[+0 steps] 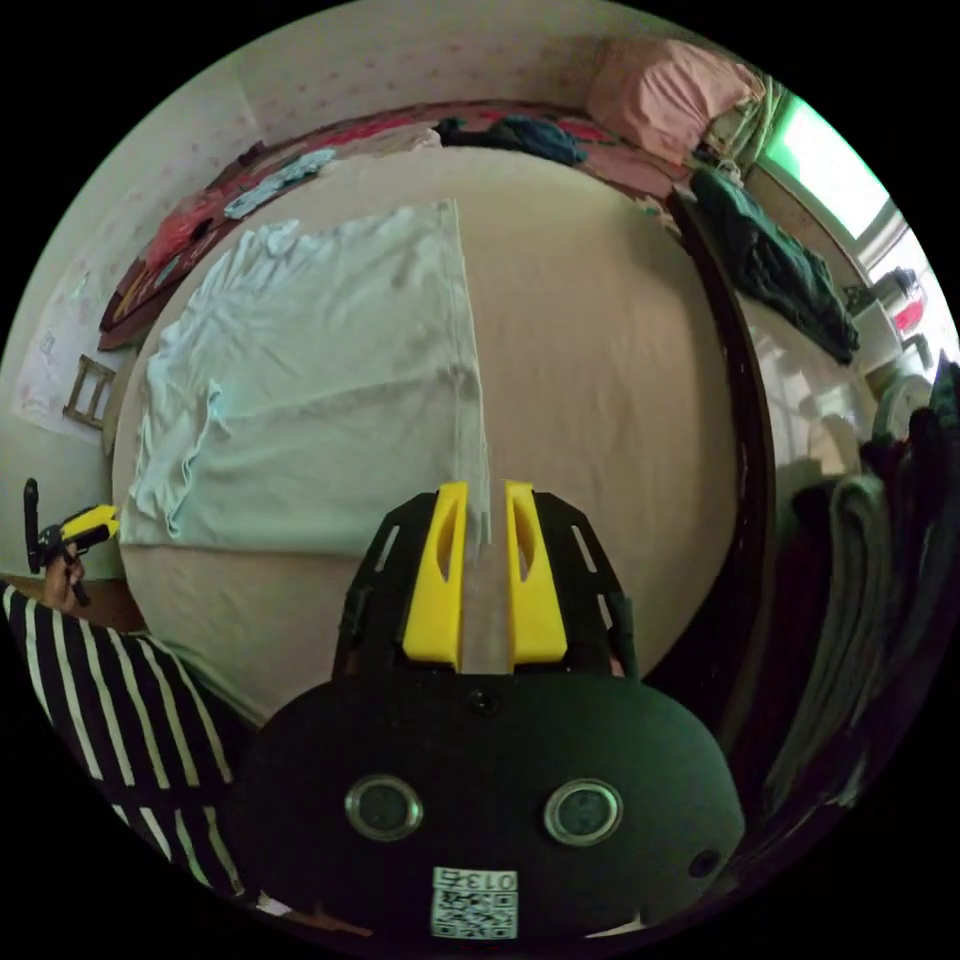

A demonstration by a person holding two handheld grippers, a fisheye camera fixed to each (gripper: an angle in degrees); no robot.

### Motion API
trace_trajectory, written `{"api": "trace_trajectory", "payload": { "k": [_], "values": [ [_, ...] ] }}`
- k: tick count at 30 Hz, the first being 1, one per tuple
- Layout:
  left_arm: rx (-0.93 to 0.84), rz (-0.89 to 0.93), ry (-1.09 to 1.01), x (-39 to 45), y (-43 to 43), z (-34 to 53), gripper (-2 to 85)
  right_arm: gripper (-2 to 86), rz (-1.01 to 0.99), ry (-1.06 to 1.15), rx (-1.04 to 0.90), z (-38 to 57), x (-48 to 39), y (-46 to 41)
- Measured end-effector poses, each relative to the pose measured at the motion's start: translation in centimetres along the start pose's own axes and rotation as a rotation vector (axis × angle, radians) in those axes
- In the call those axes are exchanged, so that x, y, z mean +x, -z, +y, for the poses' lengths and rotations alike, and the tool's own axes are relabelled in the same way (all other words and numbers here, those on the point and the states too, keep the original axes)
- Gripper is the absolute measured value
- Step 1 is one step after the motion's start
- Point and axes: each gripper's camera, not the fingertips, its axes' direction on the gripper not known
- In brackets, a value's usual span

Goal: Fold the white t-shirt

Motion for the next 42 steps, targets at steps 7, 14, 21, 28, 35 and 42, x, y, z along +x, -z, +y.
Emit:
{"api": "trace_trajectory", "payload": {
  "k": [7, 14, 21, 28, 35, 42],
  "values": [
    [-0.054, -0.149, -0.149, 4.8, -1.6, 0.0, 11.4, 6.6, -0.071, 0.0, -0.07, 2.1, 1.3, -1.2],
    [-0.139, -0.083, -0.208, 5.0, -0.2, -1.8, 2.5, 2.6, -0.111, 0.153, -0.127, 0.1, 1.4, -2.0],
    [-0.146, 0.005, -0.235, 4.8, 0.4, -1.4, 2.5, 1.8, -0.21, 0.28, -0.097, -1.2, 3.1, -1.8],
    [-0.071, -0.082, -0.145, 4.6, 3.3, 0.6, 2.8, 1.1, -0.129, 0.317, -0.155, -2.7, 3.2, -1.2],
    [0.121, -0.215, -0.323, 10.6, 5.0, -4.0, 1.7, 0.2, -0.05, 0.4, 0.032, -8.5, -3.6, 0.5],
    [-0.023, -0.218, -0.285, 9.6, 1.9, -6.2, 0.6, 0.4, -0.064, 0.386, -0.097, -13.2, -4.3, -2.8]
  ]
}}
